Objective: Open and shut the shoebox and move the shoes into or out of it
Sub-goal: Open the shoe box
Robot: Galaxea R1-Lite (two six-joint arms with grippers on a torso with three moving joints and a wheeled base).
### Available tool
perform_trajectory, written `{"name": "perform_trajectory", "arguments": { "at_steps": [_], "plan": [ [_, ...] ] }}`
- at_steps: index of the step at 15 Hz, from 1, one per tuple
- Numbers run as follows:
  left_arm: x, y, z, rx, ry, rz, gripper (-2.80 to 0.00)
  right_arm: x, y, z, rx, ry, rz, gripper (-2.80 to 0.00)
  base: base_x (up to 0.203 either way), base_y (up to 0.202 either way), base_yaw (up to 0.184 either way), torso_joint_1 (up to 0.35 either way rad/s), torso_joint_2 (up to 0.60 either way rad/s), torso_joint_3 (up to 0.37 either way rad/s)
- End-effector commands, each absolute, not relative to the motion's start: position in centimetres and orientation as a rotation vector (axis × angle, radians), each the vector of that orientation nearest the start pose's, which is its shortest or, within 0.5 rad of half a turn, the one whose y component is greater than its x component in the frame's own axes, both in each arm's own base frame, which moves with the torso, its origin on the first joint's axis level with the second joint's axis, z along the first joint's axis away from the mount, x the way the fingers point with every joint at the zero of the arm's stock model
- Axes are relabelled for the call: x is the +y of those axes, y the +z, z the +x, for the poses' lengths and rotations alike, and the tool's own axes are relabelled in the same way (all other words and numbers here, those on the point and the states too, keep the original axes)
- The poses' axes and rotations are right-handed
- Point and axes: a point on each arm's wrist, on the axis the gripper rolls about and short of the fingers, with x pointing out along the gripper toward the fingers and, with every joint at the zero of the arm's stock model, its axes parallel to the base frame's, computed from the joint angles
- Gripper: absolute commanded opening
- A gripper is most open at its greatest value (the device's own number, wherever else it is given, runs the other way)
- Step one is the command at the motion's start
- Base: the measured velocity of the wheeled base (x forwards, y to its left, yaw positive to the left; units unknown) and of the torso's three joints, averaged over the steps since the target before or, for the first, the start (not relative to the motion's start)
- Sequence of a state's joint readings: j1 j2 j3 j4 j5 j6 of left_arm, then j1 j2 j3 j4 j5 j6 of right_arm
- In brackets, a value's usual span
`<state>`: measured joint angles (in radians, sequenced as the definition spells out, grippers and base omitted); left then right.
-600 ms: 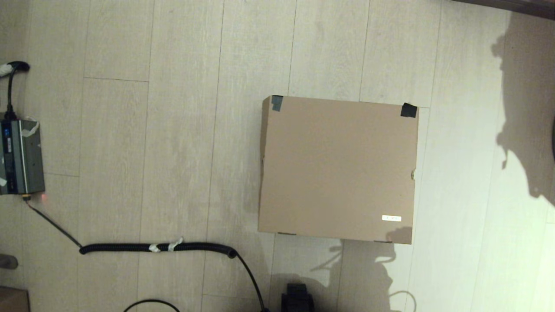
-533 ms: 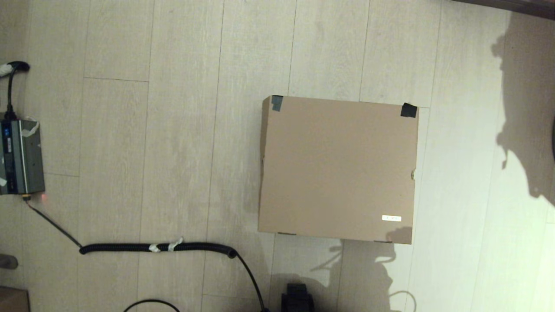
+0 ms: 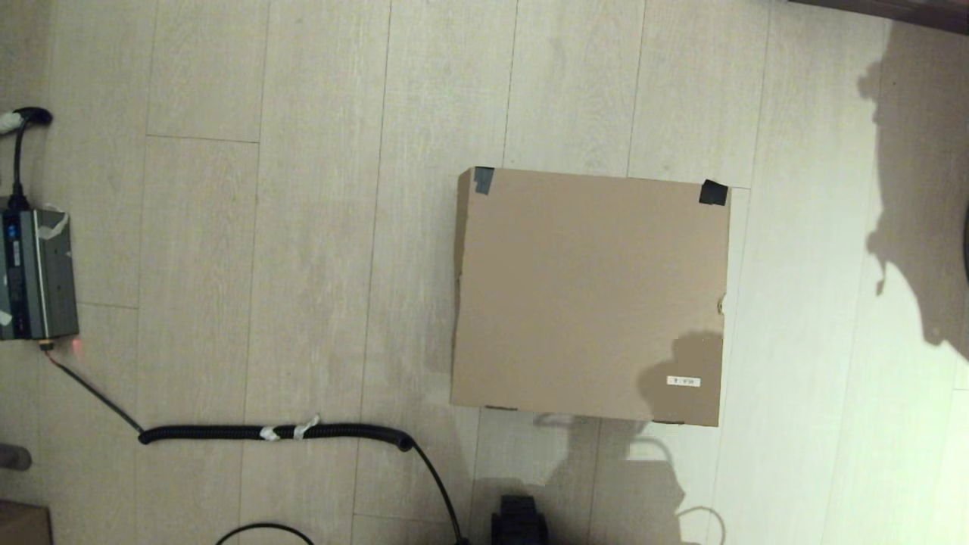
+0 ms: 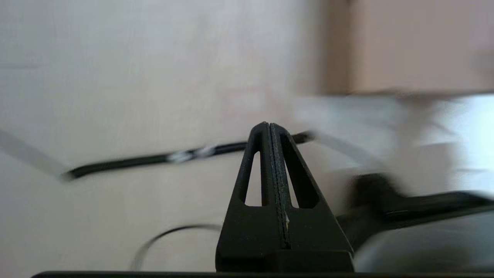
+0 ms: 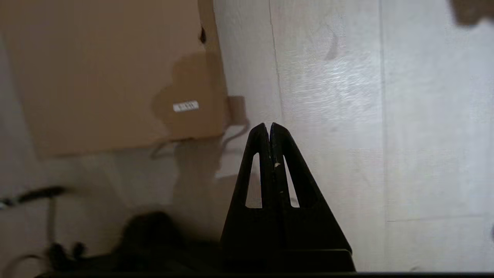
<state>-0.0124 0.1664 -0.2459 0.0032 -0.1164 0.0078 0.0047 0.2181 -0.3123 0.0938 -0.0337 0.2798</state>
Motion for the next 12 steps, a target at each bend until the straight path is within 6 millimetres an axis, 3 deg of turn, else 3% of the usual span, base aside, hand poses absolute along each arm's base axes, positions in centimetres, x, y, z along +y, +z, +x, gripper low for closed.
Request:
{"name": "perform_trajectory", "arguments": {
  "at_steps": [1, 4, 8, 10, 12],
  "plan": [
    [-0.4, 18.4, 0.8, 0.067, -0.201, -0.051, -2.80, 0.0, 18.6, 2.1, 0.183, -0.056, 0.427, -2.80, 0.000, 0.000, 0.000, 0.000, 0.00, 0.000],
    [-1.0, 19.7, 7.6, 0.327, -0.330, -0.254, -2.80, 0.2, 19.6, 11.0, 0.398, -0.064, 0.649, -2.80, 0.000, 0.000, 0.000, 0.000, 0.00, 0.000],
    [-1.7, 18.3, 16.5, 0.505, -0.457, -0.560, -2.80, 0.1, 17.7, 21.4, 0.534, -0.014, 0.809, -2.80, 0.000, 0.000, 0.000, 0.000, 0.00, 0.000],
    [-1.9, 16.7, 20.2, 0.550, -0.512, -0.641, -2.80, -1.0, 17.2, 25.0, 0.545, 0.166, 0.857, -2.80, 0.000, 0.000, 0.000, 0.000, 0.00, 0.000],
    [-2.0, 15.1, 23.6, 0.551, -0.549, -0.683, -2.80, -3.0, 16.0, 26.9, 0.543, 0.355, 0.759, -2.80, 0.000, 0.000, 0.000, 0.000, 0.00, 0.000]
  ]
}}
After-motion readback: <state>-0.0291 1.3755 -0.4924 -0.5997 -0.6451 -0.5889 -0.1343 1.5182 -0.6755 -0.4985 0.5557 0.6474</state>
